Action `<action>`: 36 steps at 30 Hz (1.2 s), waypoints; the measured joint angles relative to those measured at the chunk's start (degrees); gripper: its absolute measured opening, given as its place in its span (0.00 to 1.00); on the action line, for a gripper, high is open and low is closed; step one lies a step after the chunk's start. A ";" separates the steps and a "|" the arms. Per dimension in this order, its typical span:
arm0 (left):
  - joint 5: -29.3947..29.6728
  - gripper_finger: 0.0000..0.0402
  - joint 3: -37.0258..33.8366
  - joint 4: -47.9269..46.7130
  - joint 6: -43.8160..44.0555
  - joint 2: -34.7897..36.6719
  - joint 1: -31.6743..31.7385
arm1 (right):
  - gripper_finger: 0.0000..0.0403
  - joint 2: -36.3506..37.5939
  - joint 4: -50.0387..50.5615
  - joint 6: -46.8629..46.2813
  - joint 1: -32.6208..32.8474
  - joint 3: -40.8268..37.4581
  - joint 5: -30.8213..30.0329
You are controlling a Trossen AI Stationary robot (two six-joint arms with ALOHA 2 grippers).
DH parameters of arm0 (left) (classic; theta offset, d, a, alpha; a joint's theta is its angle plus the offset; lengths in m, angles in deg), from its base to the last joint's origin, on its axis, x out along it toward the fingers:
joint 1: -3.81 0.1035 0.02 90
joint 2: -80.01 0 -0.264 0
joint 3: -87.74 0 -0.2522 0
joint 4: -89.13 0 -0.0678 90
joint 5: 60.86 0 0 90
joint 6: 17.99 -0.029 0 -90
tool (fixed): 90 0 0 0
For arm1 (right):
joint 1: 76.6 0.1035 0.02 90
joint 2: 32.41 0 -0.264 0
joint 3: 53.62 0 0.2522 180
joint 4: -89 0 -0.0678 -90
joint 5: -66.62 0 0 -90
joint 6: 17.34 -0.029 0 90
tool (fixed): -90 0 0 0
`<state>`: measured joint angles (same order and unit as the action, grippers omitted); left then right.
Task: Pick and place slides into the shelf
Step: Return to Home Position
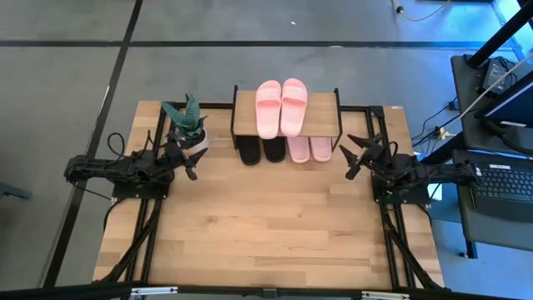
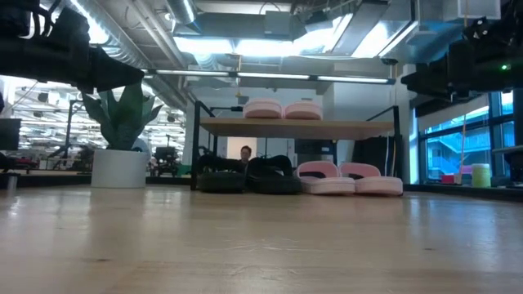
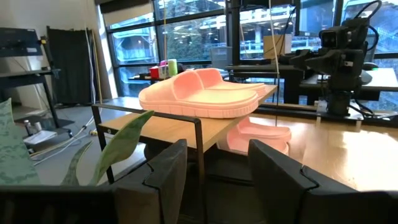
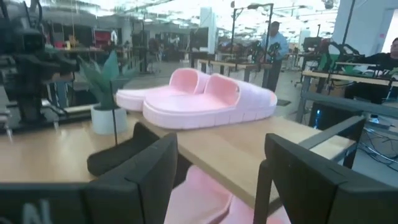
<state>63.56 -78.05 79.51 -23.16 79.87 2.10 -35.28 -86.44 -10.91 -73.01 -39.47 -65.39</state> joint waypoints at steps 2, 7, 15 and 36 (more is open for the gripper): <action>0.00 0.41 0.00 0.00 0.02 0.00 -0.02 | 0.60 0.01 -0.42 -0.10 0.00 0.00 0.02; 0.00 0.41 0.00 0.00 0.04 0.00 -0.02 | 0.60 0.00 0.43 -0.15 0.00 0.00 0.02; 0.00 0.41 0.00 -0.01 0.04 0.00 -0.02 | 0.60 0.00 0.45 -2.71 0.00 0.00 0.02; 0.00 0.41 0.00 -0.02 0.04 0.00 -0.04 | 0.60 2.82 4.78 -1.66 0.00 0.02 -0.02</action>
<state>63.56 -78.05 79.50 -23.12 79.87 2.06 -32.46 -81.66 -12.57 -73.01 -39.45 -65.42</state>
